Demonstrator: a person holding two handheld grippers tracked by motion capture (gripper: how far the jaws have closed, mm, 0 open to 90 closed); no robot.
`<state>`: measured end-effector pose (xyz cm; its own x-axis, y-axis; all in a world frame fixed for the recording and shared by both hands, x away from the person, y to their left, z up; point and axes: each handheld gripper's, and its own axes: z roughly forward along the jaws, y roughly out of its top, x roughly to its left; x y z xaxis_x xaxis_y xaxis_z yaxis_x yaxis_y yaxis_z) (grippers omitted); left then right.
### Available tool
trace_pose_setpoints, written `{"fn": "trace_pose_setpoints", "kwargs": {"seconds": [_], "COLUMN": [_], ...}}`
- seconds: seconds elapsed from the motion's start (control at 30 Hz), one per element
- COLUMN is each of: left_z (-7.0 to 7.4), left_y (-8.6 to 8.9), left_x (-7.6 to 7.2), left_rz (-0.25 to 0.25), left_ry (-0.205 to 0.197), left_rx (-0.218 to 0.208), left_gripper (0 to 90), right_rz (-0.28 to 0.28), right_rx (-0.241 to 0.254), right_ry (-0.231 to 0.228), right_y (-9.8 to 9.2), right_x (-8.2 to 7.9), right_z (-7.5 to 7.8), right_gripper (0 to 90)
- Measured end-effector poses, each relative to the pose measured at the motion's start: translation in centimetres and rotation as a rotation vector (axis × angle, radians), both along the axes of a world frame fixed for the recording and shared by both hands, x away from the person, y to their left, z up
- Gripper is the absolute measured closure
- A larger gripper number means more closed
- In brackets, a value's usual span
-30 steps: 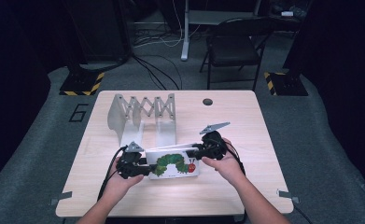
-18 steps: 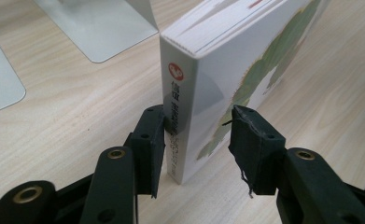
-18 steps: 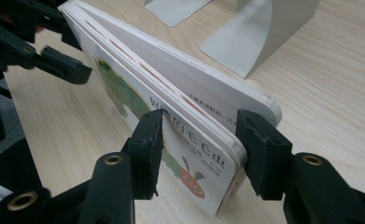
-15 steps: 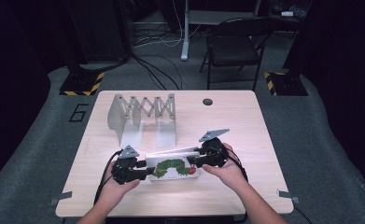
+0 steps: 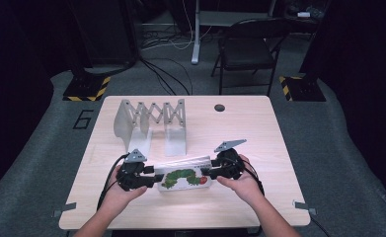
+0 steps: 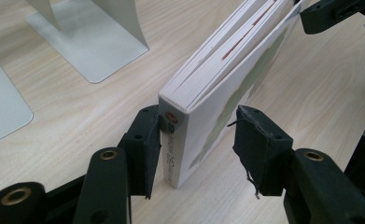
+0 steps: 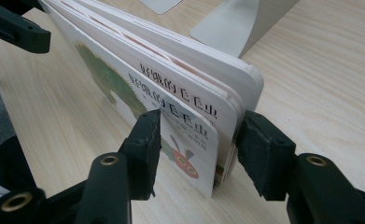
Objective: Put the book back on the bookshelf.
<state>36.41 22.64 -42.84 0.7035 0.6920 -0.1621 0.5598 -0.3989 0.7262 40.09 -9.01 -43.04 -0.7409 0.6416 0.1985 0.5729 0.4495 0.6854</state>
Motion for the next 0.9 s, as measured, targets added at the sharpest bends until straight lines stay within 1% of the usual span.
{"fn": "trace_pose_setpoints", "kwargs": {"seconds": [0.07, 0.1, 0.13, 0.2, 0.23, 0.27, 0.3, 0.37, 0.4, 0.43, 0.47, 0.5, 0.53, 0.57, 0.6, 0.67, 0.8, 0.83, 0.87, 0.9], "left_z": [0.3, 0.4, 0.4, 0.5, 0.5, 0.6, 0.6, 0.7, 0.7, 0.7, 0.7, 0.7, 0.7, 0.7, 0.7, 0.7, 0.6, 0.6, 0.5, 0.4], "left_y": [-0.4, -0.6, -0.8, -1.1, -1.2, -1.2, -1.4, -1.5, -1.6, -1.8, -1.9, -2.1, -2.2, -2.5, -2.7, -3.0, -3.6, -3.7, -3.9, -4.1], "left_x": [0.0, 0.0, -0.1, -0.3, -0.4, -0.5, -0.6, -0.7, -0.8, -1.0, -1.1, -1.1, -1.1, -1.1, -1.1, -1.0, -0.6, -0.5, -0.5, -0.4], "left_rz": [-0.018, -0.027, -0.022, -0.036, -0.036, -0.046, -0.047, -0.063, -0.070, -0.069, -0.071, -0.082, -0.084, -0.088, -0.085, -0.086, -0.081, -0.079, -0.079, -0.081], "left_ry": [-0.009, -0.011, -0.023, -0.032, -0.029, -0.036, -0.035, -0.041, -0.039, -0.041, -0.032, -0.034, -0.032, -0.033, -0.037, -0.031, -0.021, -0.018, -0.016, -0.015], "left_rx": [0.002, 0.015, 0.020, 0.030, 0.026, 0.032, 0.032, 0.045, 0.037, 0.031, 0.025, 0.031, 0.032, 0.038, 0.051, 0.058, 0.081, 0.087, 0.080, 0.090], "left_gripper": [50.3, 50.3, 50.6, 52.8, 54.1, 55.0, 55.9, 58.7, 59.9, 60.6, 60.6, 60.3, 59.9, 58.9, 57.6, 56.5, 57.0, 56.9, 56.5, 56.3], "right_rz": [-0.002, -0.015, -0.018, -0.027, -0.035, -0.041, -0.044, -0.043, -0.058, -0.050, -0.057, -0.058, -0.055, -0.058, -0.062, -0.071, -0.077, -0.082, -0.086, -0.085], "right_rx": [-0.002, -0.003, -0.002, -0.005, -0.004, 0.001, 0.006, 0.010, 0.013, 0.014, 0.010, 0.011, 0.013, 0.015, 0.018, 0.022, 0.033, 0.041, 0.044, 0.042], "right_ry": [-0.008, 0.001, 0.001, -0.004, -0.003, -0.002, 0.007, 0.000, 0.014, 0.007, 0.017, 0.016, 0.003, 0.004, 0.001, 0.007, -0.004, -0.001, -0.001, 0.001], "right_y": [-0.1, -0.1, -0.1, -0.2, -0.2, -0.2, -0.3, -0.4, -0.3, -0.4, -0.4, -0.4, -0.4, -0.4, -0.4, -0.4, -0.4, -0.4, -0.4, -0.4], "right_x": [0.1, 0.1, 0.1, 0.3, 0.3, 0.3, 0.3, 0.4, 0.2, 0.3, 0.2, 0.2, 0.2, 0.2, 0.2, 0.1, 0.0, 0.0, -0.1, -0.1], "right_z": [-0.2, -0.2, -0.3, -0.4, -0.5, -0.6, -0.6, -0.8, -0.9, -1.0, -1.1, -1.1, -1.2, -1.2, -1.3, -1.3, -1.5, -1.5, -1.6, -1.6], "right_gripper": [48.9, 48.2, 47.0, 45.5, 45.1, 44.9, 44.9, 45.0, 45.1, 45.1, 45.1, 45.3, 45.4, 45.4, 45.4, 45.4, 45.3, 45.3, 45.3, 45.3]}}
